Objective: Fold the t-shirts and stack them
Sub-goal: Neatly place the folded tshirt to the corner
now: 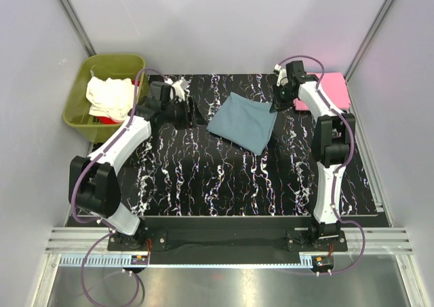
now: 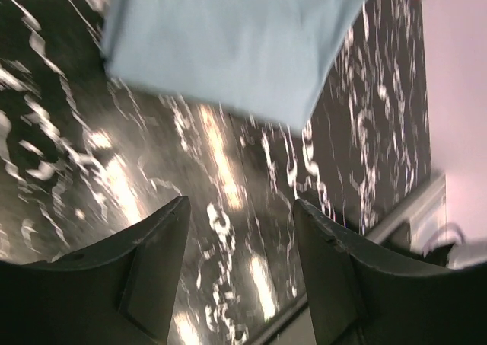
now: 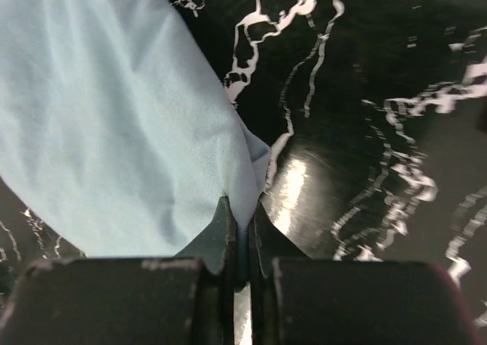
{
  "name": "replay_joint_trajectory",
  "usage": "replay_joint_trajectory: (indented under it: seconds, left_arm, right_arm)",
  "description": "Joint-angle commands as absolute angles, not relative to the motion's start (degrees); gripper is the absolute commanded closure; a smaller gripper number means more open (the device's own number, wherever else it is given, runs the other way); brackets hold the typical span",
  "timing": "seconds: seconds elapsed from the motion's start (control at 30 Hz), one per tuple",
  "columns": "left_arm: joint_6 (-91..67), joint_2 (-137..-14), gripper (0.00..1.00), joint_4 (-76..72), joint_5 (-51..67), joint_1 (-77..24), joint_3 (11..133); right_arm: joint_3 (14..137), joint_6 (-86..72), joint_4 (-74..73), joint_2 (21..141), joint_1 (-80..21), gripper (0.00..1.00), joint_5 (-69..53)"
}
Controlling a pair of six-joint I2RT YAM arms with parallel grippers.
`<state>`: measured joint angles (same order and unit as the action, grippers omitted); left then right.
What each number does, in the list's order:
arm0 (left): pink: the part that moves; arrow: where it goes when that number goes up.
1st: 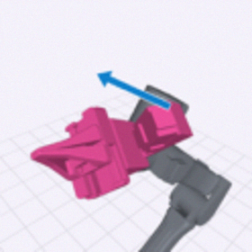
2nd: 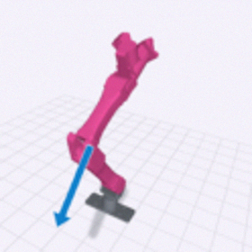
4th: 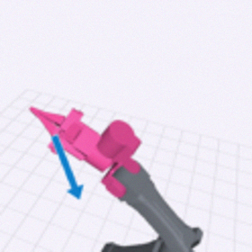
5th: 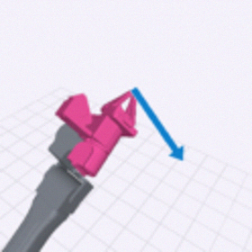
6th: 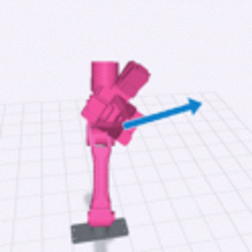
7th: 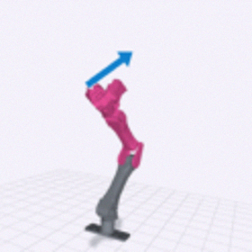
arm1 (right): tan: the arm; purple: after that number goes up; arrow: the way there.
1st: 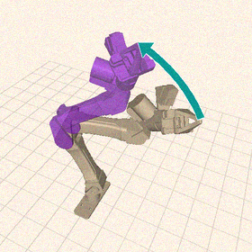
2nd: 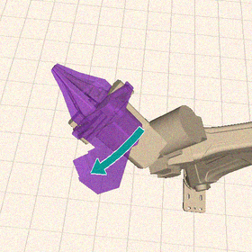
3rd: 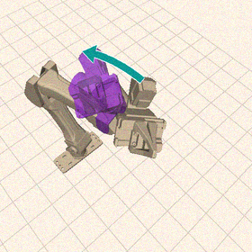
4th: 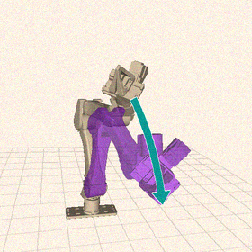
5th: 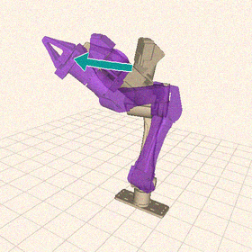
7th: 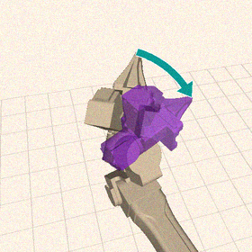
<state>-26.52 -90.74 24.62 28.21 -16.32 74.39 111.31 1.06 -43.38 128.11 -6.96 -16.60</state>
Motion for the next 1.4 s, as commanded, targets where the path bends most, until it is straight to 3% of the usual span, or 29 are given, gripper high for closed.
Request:
replay_joint_trajectory:
  seconds: [0.0,0.2,0.4,0.8,1.07,1.37]
  left_arm:
    - [-23.5,-88.1,0.38,26.9,32.0,-17.1,71.2]
    - [-22.6,-87.9,0.38,26.5,32.9,-17.1,69.9]
    - [-22.9,-89.2,0.38,26.0,32.9,-17.1,70.2]
    - [-21.3,-91.6,0.38,28.7,29.5,-16.6,72.5]
    - [-21.4,-90.4,0.38,29.4,29.1,-16.6,73.2]
    - [-20.7,-89.5,0.38,28.8,31.5,-17.0,72.6]
  right_arm:
    - [114.7,6.5,-45.0,122.7,-6.6,1.0,-10.7]
    - [120.2,2.1,-49.0,125.1,-6.9,1.0,-8.1]
    - [115.8,-5.0,-43.9,120.2,-10.6,1.0,-1.2]
    - [114.4,-3.6,-44.6,118.3,-15.8,1.0,9.6]
    - [111.1,12.0,-40.4,116.6,-15.8,1.0,13.9]
    - [105.8,22.4,-34.3,110.2,-9.3,1.0,8.5]
